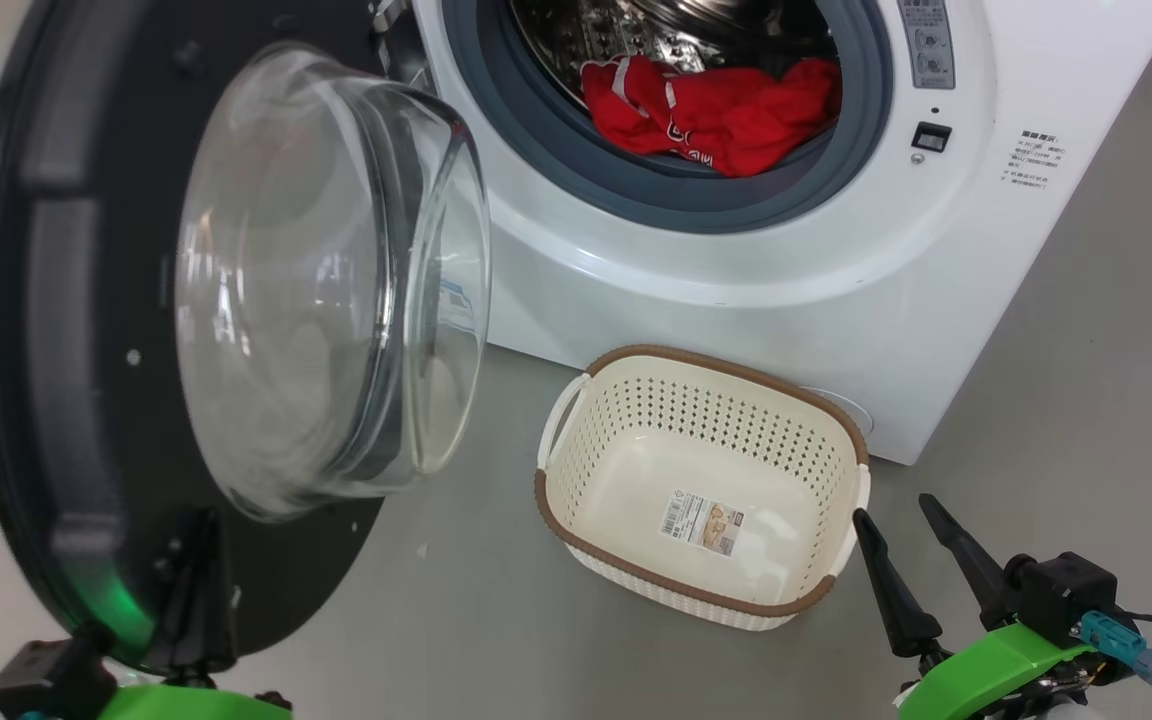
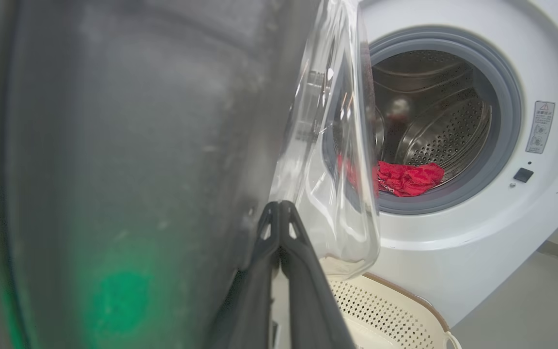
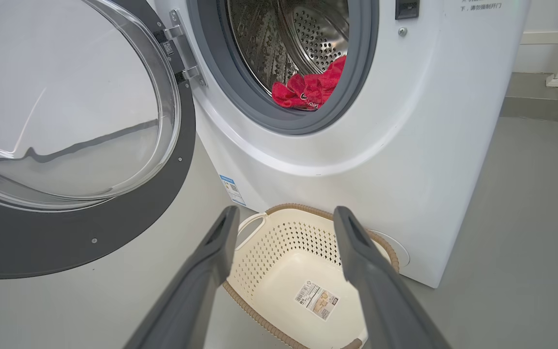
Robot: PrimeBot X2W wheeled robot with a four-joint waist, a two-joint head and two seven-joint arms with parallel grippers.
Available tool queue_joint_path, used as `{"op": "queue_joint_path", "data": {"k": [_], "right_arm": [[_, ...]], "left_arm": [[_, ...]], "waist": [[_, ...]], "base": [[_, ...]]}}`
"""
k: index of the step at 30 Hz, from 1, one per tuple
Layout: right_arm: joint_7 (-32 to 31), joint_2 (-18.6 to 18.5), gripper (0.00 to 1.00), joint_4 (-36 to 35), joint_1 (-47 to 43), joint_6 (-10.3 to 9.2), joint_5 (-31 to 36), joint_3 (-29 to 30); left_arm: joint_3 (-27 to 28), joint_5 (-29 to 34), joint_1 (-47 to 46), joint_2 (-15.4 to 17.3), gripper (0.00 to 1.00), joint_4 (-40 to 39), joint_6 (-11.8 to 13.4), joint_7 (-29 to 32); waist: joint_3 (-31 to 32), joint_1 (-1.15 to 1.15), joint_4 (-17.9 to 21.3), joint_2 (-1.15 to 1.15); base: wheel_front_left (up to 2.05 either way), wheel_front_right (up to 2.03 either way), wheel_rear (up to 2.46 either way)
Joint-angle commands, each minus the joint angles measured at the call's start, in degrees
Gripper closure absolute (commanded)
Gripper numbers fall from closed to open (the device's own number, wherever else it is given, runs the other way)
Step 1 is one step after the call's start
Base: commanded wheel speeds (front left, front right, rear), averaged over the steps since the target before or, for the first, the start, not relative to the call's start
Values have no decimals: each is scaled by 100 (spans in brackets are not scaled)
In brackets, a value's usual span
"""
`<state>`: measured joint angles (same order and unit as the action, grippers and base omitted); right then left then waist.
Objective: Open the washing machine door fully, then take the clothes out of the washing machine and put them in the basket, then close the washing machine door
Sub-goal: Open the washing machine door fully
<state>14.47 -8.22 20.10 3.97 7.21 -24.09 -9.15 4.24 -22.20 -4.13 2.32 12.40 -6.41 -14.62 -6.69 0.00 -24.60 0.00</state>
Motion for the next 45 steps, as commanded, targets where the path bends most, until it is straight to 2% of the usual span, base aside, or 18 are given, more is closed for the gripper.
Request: {"op": "queue_joint_path", "data": {"k": [1,8,18,45], "right_arm": [[52,-62,0,-140,197,28,63,-139],[52,-77,0,-132,254,28,88,-184],[52,-119,0,-113,330,28,106,-239],[52,-201,0,-67,650,28,212,-369]], "left_arm": [[409,57,-320,190,100,-99,48,-38],[939,169,-580,310,100,174,44,-38],[1597,359,-1018,647,100,667,-16,-38],[2888,980,-2296,1537,100,2378,-98,-38]], "waist": [[-27,0,6,0],[-91,0,44,0],[-204,0,88,0],[-699,0,363,0]], "base": [[0,0,0],[0,0,0],[0,0,0],[0,0,0]]}}
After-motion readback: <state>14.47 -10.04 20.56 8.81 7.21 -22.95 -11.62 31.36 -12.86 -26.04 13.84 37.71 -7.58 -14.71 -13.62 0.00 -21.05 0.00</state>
